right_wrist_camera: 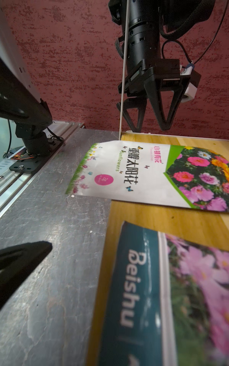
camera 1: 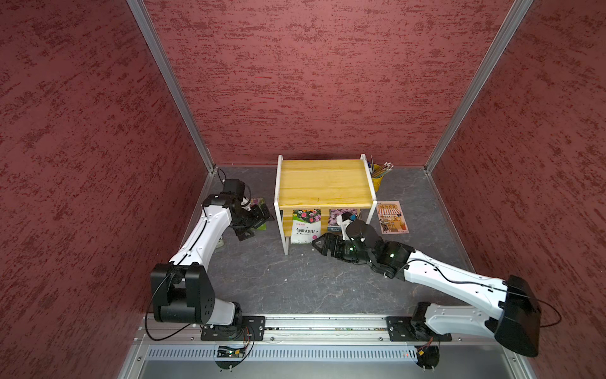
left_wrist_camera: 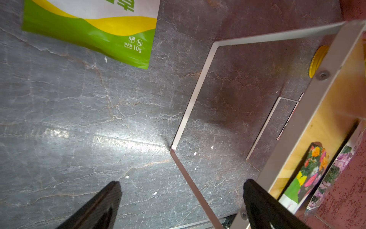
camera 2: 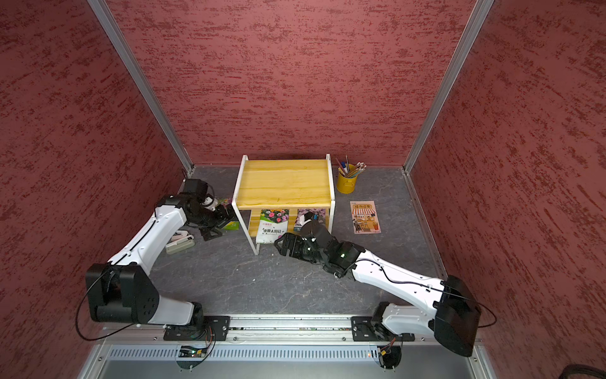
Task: Take the seed bag off the shelf
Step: Pick up the seed packet from the shelf.
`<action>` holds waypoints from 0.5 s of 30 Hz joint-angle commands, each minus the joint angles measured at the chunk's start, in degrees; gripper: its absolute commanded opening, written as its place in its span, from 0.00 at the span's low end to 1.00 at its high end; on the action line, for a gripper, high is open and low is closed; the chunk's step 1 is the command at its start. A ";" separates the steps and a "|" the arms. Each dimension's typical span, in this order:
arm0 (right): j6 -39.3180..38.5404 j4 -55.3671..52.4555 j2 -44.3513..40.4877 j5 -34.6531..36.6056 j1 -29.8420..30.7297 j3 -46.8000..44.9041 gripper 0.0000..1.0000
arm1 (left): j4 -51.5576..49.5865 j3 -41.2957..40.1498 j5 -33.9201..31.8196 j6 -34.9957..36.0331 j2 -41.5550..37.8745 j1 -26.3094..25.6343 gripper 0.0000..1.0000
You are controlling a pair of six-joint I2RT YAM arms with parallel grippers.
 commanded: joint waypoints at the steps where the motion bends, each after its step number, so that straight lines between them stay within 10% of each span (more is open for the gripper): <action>1: 0.92 8.79 0.58 2.55 0.83 -1.74 0.92 | -1.25 1.16 -0.90 1.84 0.97 -0.25 1.00; 15: 1.88 20.65 9.02 4.45 2.06 -0.89 0.79 | -4.30 5.40 -1.31 4.50 3.79 -0.27 1.00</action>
